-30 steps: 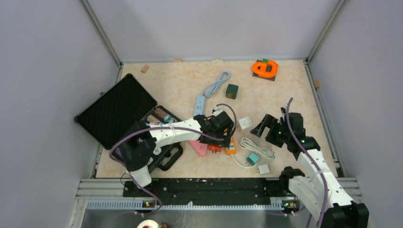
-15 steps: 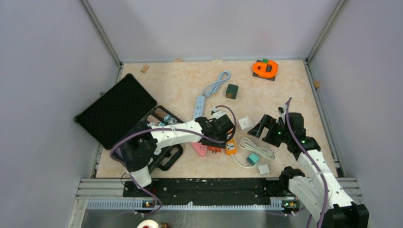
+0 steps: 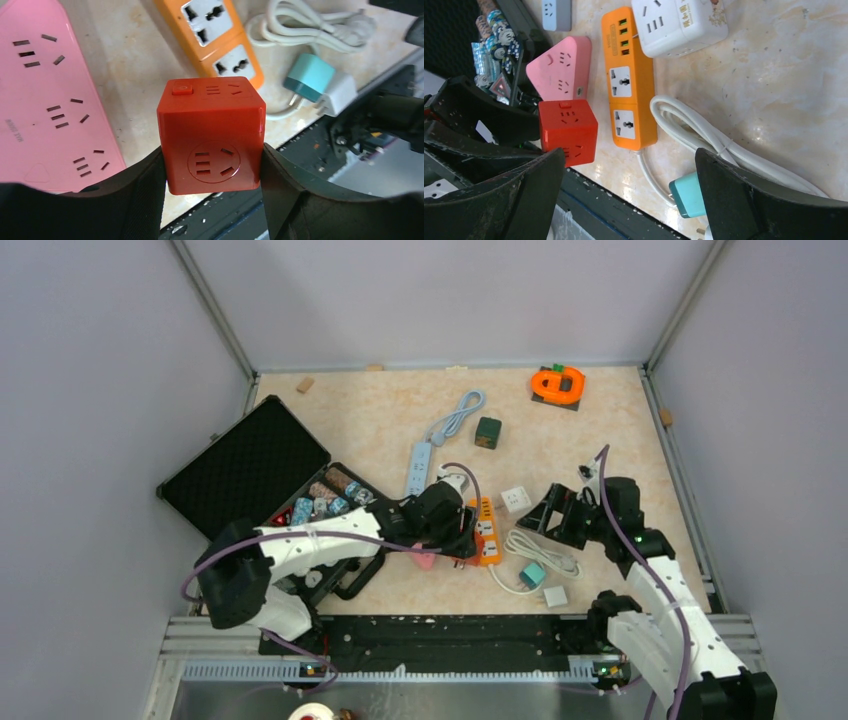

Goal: Insert the plug

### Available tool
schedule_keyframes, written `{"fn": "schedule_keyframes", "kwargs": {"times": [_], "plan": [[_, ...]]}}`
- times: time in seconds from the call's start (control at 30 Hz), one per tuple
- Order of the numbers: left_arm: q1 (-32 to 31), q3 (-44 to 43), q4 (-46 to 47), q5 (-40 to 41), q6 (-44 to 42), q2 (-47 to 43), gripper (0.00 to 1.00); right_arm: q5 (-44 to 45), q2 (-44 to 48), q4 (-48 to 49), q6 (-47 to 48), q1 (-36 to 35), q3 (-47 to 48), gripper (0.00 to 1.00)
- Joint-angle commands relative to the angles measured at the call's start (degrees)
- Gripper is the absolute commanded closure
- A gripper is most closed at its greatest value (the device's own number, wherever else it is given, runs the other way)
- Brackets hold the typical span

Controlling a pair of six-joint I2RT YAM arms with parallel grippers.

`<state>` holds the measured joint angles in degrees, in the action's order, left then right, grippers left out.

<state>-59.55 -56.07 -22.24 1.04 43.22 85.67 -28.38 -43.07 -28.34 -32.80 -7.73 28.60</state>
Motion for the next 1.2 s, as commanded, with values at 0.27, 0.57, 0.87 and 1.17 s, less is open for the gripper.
{"fn": "schedule_keyframes", "kwargs": {"times": [0.27,0.57,0.87,1.17], "plan": [[9.37,12.92,16.22,-13.66,-1.62,-18.25,0.77,-11.44,2.72,3.15,2.66,0.32,4.38,0.01],[14.04,19.95,18.50,-15.87,-2.80,-28.85,0.82,-15.74,2.99,8.32,0.37,-0.02,2.17,0.01],[14.46,22.90,19.27,-18.31,-5.02,-33.45,0.89,-14.60,1.78,14.31,-1.90,-6.46,0.50,0.01],[14.46,23.92,25.64,-32.70,-6.59,-32.62,0.91,-14.08,-3.71,23.33,-3.11,-18.92,0.85,0.01]]}}
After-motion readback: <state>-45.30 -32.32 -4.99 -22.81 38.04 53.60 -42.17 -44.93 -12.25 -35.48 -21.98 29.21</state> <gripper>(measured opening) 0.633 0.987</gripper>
